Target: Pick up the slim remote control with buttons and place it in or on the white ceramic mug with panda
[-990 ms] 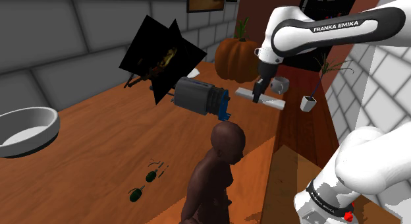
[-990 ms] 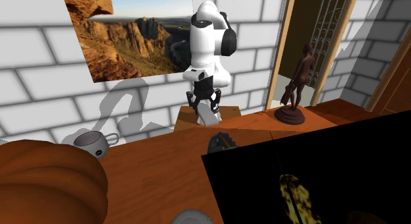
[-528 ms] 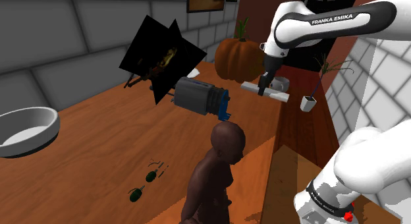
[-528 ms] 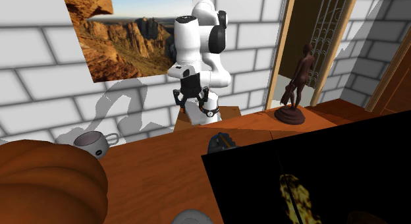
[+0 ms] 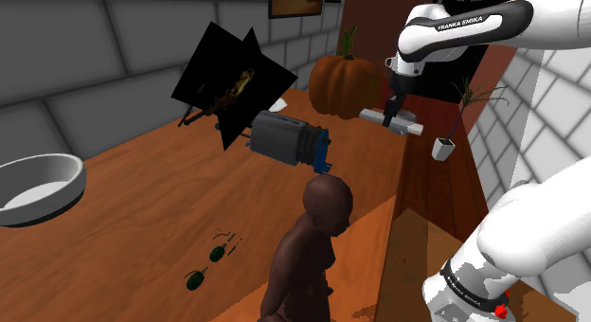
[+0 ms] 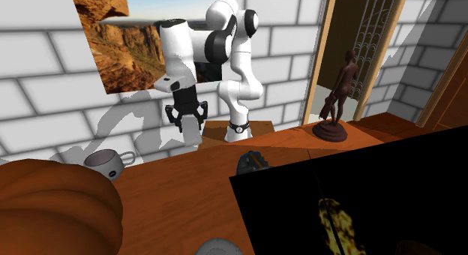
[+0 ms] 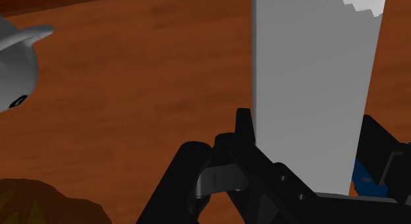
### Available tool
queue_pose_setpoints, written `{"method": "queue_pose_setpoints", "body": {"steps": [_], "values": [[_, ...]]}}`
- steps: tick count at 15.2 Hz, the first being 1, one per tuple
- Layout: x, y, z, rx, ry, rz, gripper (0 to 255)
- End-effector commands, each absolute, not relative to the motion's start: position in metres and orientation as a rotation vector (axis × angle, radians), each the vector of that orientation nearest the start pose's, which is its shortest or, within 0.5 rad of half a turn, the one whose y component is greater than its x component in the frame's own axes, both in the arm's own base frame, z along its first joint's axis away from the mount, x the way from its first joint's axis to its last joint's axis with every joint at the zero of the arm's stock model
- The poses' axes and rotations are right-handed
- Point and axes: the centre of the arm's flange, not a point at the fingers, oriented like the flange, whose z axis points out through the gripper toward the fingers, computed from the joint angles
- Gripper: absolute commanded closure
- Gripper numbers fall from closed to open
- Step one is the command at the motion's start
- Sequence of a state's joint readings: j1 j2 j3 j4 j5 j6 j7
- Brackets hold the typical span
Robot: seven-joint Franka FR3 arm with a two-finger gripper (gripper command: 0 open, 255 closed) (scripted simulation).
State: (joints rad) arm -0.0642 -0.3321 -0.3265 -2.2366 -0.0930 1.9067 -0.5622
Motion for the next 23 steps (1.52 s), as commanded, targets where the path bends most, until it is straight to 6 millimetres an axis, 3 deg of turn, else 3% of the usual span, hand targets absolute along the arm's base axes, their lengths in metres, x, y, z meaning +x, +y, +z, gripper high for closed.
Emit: {"method": "queue_pose_setpoints", "body": {"steps": [1,21,23], "values": [[0.422,-0.215,0.498,-3.103,-0.345,0.005,255],[0.479,-0.473,0.499,-3.103,-0.345,0.005,255],[0.481,-0.480,0.494,-3.103,-0.345,0.005,255]]}}
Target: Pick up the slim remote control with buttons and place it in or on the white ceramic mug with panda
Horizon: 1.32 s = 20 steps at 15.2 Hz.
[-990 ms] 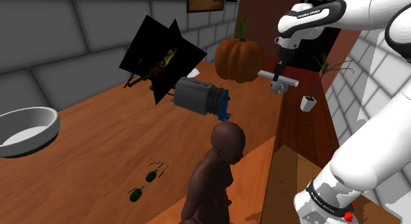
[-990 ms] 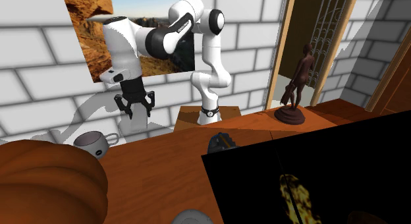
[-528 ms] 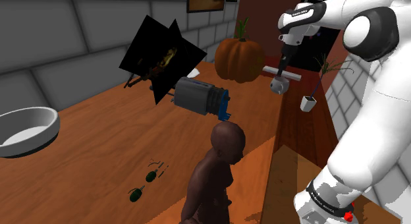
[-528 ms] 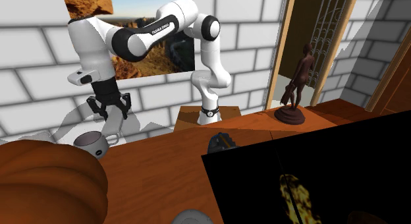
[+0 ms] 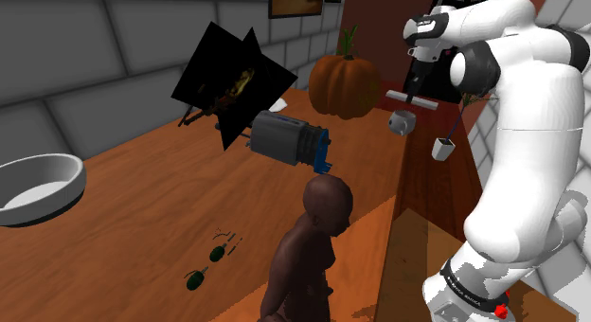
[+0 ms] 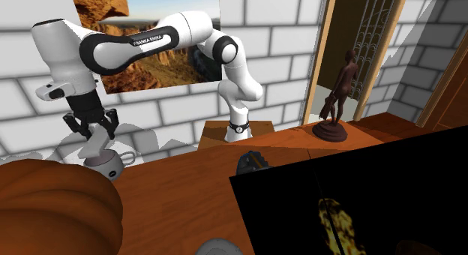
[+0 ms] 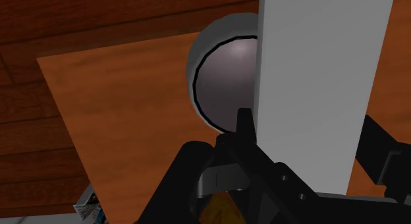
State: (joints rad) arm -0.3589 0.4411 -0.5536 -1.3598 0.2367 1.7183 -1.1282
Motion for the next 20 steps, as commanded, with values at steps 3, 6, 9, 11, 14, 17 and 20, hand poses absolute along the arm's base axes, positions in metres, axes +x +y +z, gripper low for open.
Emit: {"method": "queue_pose_setpoints", "body": {"steps": [3,6,9,11,14,17,20], "values": [[0.481,-0.480,0.478,-3.103,-0.345,0.005,255],[0.481,-0.480,0.462,-3.103,-0.345,0.005,255],[0.481,-0.480,0.446,-3.103,-0.345,0.005,255],[0.481,-0.480,0.436,-3.103,-0.345,0.005,255],[0.481,-0.480,0.428,-3.103,-0.345,0.005,255],[0.481,-0.480,0.428,-3.103,-0.345,0.005,255],[0.481,-0.480,0.428,-3.103,-0.345,0.005,255]]}}
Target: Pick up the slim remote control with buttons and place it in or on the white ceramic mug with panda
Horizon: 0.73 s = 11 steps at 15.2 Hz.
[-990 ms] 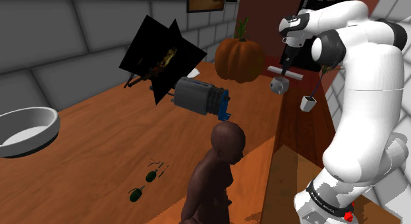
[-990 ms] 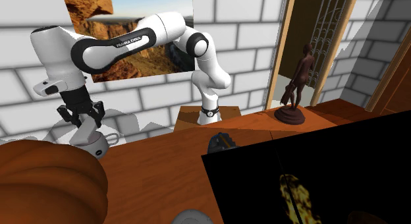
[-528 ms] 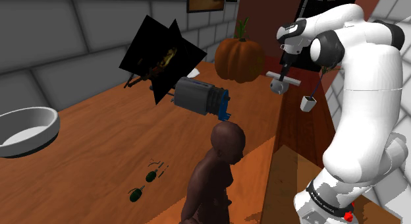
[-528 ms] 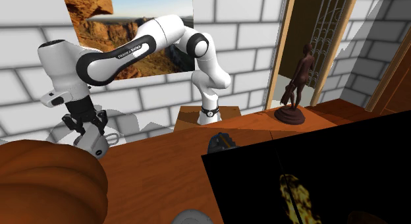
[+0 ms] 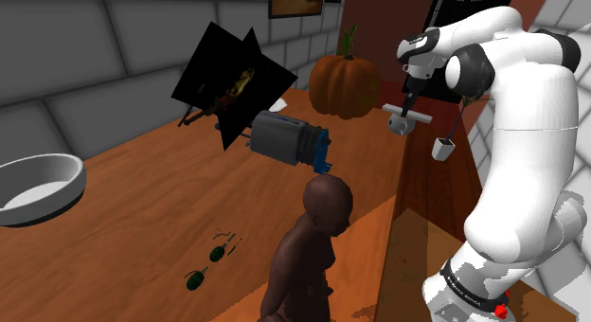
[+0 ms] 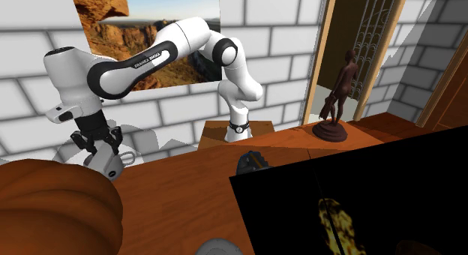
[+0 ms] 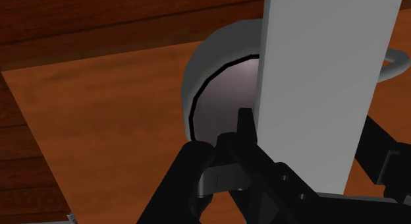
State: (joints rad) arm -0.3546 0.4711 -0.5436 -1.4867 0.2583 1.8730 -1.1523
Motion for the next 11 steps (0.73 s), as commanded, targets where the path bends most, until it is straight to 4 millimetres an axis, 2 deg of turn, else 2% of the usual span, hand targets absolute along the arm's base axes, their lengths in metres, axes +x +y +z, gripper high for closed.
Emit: {"method": "queue_pose_setpoints", "body": {"steps": [1,6,10,11], "values": [[0.481,-0.480,0.428,-3.103,-0.345,0.005,0],[0.481,-0.480,0.428,-3.103,-0.345,0.005,0],[0.481,-0.481,0.478,-3.103,-0.345,0.005,0],[0.481,-0.481,0.478,-3.103,-0.345,0.005,0]]}}
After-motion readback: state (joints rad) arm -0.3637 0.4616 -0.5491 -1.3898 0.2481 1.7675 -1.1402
